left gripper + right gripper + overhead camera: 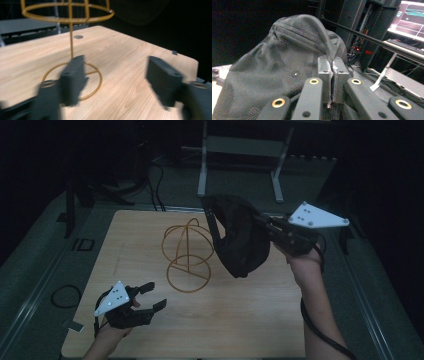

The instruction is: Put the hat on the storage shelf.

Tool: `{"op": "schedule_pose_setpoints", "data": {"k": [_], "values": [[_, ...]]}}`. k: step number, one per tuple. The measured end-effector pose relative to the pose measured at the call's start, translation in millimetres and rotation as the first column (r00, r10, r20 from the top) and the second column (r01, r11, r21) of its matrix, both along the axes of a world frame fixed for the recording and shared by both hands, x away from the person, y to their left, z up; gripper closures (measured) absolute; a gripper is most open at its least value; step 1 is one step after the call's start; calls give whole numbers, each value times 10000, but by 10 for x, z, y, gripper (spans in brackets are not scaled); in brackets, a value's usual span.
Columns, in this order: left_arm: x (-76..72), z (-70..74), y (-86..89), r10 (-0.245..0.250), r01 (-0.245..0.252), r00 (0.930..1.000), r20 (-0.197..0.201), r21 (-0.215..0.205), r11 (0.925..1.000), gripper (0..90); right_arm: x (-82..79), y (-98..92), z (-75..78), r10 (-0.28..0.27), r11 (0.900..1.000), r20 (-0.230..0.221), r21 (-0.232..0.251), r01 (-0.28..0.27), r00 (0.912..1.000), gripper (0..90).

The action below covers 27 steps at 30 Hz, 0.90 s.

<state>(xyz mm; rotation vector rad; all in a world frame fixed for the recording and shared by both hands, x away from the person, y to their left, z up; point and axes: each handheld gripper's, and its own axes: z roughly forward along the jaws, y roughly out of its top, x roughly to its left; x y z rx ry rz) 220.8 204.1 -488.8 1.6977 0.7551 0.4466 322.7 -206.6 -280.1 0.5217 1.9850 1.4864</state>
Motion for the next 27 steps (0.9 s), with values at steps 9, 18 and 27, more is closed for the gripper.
{"op": "schedule_pose_setpoints", "data": {"k": [9, 18, 27], "values": [[-34, -337, 48, 763, -750, 9961, -445, 293, 9968, 41, 251, 411, 57, 235, 9973, -344, -681, -258, 9991, 872], [-17, -397, 95, 743, -729, 9953, -617, 248, 9970, 48, 365, 778, -88, 604, 9901, -961, -1203, -718, 9935, 871], [4, -425, 124, 736, -728, 9949, -687, 150, 9972, 53, 483, 1091, -151, 880, 9810, -1474, -1587, -1114, 9852, 867]]}}
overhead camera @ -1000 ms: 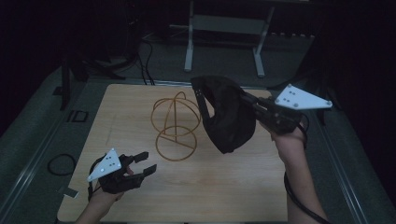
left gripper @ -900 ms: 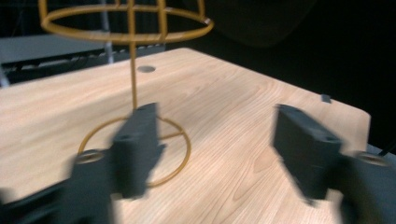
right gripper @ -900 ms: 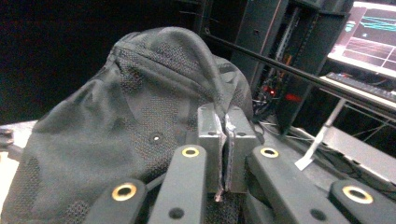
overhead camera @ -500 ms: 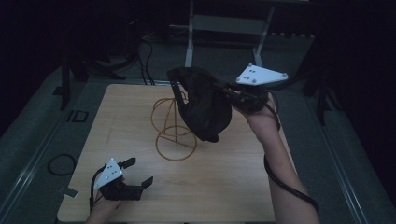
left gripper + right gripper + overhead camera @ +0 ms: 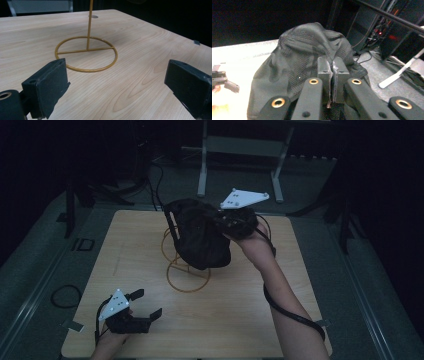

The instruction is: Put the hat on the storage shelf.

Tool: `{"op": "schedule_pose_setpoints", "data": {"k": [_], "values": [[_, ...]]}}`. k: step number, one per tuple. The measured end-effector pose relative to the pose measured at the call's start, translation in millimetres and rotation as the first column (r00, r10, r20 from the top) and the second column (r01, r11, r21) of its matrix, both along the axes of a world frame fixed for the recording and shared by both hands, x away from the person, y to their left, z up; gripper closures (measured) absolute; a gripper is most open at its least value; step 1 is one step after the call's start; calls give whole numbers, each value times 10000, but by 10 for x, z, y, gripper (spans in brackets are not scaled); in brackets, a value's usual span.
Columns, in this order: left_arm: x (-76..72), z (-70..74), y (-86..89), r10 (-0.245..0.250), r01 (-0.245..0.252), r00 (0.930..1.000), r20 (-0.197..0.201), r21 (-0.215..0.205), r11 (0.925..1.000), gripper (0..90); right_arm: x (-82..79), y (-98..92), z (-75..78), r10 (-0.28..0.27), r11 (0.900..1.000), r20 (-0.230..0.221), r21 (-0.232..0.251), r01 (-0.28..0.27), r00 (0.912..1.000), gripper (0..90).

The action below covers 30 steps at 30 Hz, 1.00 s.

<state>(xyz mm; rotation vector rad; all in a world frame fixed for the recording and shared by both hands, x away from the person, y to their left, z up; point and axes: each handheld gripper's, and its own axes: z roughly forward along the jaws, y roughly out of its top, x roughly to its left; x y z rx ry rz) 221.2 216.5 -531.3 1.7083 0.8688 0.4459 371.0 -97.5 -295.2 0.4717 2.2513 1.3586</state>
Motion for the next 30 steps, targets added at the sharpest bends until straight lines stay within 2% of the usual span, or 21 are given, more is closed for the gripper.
{"op": "schedule_pose_setpoints", "data": {"k": [5, 9, 12, 14, 15, 17, 18, 20, 21, 22, 25, 30], "values": [[14, -10, 14, -14, 14, 10000, -44, 9, 10000, 56, 69, 169, -57, 77, 9994, -214, -332, -84, 9997, 866], [14, -16, 34, -2, 1, 10000, -75, -36, 10000, 59, 158, 399, -173, 95, 9962, -526, -857, -140, 9986, 860], [18, -26, 45, 19, -20, 9999, -131, -64, 10000, 60, 174, 421, -186, 130, 9955, -532, -929, -179, 9985, 860], [21, -34, 53, 31, -32, 9998, -185, -94, 10000, 61, 204, 466, -216, 241, 9968, -912, -735, -308, 9955, 846], [23, -38, 56, 46, -48, 9998, -211, -107, 9999, 62, 211, 481, -227, 263, 9973, -965, -660, -328, 9950, 837], [26, -44, 59, 11, -14, 9997, -244, -129, 9999, 62, 219, 522, -263, 558, 9977, -1275, -315, -603, 9903, 737], [26, -44, 59, 11, -14, 9997, -244, -129, 9999, 62, 219, 522, -263, 558, 9977, -1275, -315, -603, 9903, 737], [26, -44, 55, -16, 12, 9996, -270, -146, 9999, 62, 221, 553, -285, 1089, 9940, -1706, 150, -1080, 9793, 651], [25, -43, 53, -20, 16, 9996, -282, -131, 9999, 62, 209, 585, -301, 1126, 9936, -1724, 118, -1122, 9786, 611], [22, -42, 48, -36, 32, 9996, -273, -156, 9999, 62, 176, 659, -350, 867, 9942, -1420, -505, -947, 9861, 591], [15, -40, 44, -98, 94, 9996, -257, -163, 9998, 62, 161, 675, -367, 926, 9939, -1297, -478, -995, 9872, 577], [15, -47, 33, -145, 139, 9994, -313, -186, 9997, 63, 164, 658, -374, 967, 9942, -1373, -335, -1022, 9858, 570]]}}
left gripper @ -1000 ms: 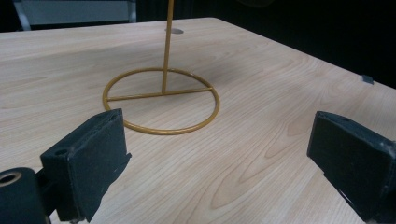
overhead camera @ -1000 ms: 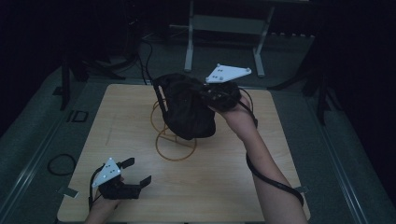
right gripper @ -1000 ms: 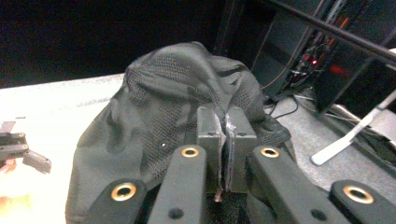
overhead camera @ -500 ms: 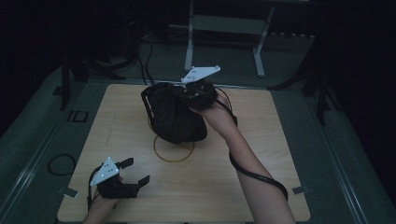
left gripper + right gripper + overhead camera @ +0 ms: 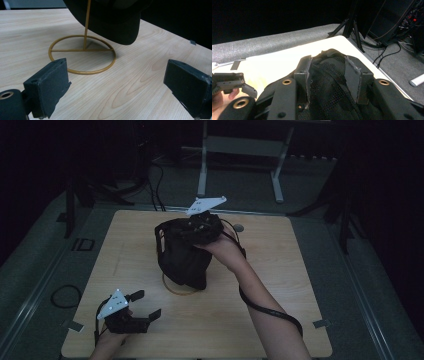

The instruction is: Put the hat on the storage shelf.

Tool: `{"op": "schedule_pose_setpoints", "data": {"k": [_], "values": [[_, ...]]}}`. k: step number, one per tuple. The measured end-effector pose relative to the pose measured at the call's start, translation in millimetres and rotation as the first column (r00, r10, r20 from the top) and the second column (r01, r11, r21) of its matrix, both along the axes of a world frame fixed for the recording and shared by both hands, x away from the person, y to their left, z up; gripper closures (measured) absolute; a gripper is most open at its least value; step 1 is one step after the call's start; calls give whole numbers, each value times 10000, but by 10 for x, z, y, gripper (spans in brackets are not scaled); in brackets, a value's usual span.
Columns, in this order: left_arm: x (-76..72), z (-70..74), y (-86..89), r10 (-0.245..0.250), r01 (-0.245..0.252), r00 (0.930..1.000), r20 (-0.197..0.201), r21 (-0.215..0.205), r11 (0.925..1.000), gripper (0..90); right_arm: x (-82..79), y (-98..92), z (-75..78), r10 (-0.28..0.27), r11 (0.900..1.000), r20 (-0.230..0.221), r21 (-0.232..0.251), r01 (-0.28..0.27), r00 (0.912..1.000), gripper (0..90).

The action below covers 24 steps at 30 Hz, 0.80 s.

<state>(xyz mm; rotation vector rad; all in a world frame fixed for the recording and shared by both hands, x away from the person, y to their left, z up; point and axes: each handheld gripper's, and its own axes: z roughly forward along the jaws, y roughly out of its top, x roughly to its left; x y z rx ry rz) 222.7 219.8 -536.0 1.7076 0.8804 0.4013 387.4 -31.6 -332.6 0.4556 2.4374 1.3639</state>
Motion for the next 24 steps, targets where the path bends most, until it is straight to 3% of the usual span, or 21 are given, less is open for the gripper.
{"op": "schedule_pose_setpoints", "data": {"k": [17, 24], "values": [[0, 2, -11, 18, -18, 10000, 20, 23, 10000, 63, 18, -74, 20, -91, 9991, -277, 403, 102, 9996, 515], [-12, 6, -16, 57, -57, 10000, 61, 81, 10000, 63, -35, -123, 45, 65, 9995, -53, 300, -64, 10000, 396]]}}
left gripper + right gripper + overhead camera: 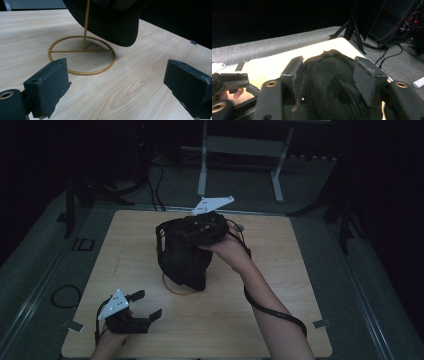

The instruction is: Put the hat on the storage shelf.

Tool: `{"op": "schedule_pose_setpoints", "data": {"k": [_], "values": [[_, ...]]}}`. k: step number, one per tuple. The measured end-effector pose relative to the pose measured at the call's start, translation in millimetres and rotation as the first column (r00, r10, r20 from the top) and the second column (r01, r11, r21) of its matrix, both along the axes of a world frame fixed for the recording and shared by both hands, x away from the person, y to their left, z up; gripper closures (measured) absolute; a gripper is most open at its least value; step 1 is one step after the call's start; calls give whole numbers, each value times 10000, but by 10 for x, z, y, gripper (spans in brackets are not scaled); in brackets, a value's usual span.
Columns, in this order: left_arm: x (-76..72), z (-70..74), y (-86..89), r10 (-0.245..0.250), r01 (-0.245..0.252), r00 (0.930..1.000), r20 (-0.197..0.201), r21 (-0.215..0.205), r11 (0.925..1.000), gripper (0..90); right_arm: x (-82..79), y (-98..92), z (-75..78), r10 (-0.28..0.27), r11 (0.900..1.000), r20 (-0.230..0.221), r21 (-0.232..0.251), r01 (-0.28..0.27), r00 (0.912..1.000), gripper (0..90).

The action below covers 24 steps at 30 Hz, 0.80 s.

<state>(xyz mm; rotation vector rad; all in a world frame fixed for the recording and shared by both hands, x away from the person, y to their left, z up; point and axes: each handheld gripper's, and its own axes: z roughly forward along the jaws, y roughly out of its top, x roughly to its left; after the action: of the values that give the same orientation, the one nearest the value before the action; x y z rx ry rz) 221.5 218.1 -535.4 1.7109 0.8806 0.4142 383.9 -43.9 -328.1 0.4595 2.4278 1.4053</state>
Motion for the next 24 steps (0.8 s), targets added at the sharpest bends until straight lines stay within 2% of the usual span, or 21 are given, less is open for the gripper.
{"op": "schedule_pose_setpoints", "data": {"k": [6, 7, 12, 15, 24], "values": [[-10, -3, -6, -2, 2, 10000, 39, 29, 10000, 66, -20, -94, -36, 148, 9997, -304, 215, -141, 9994, 260], [-11, -2, -4, -8, 8, 10000, 46, 40, 10000, 66, -33, -118, -54, 313, 9992, -322, 267, -304, 9990, 216], [-9, -7, -11, 3, -3, 10000, 36, 96, 10000, 66, -54, -238, -145, 698, 9963, -634, 543, -664, 9955, 140], [-8, -12, -17, -3, 2, 10000, 28, 94, 10000, 66, -71, -340, -208, 805, 9952, -529, 609, -773, 9953, 140], [-2, -35, -37, -79, 79, 10000, -50, 136, 9999, 66, -119, -626, -311, 459, 9967, -150, 677, -448, 9988, 139]]}}
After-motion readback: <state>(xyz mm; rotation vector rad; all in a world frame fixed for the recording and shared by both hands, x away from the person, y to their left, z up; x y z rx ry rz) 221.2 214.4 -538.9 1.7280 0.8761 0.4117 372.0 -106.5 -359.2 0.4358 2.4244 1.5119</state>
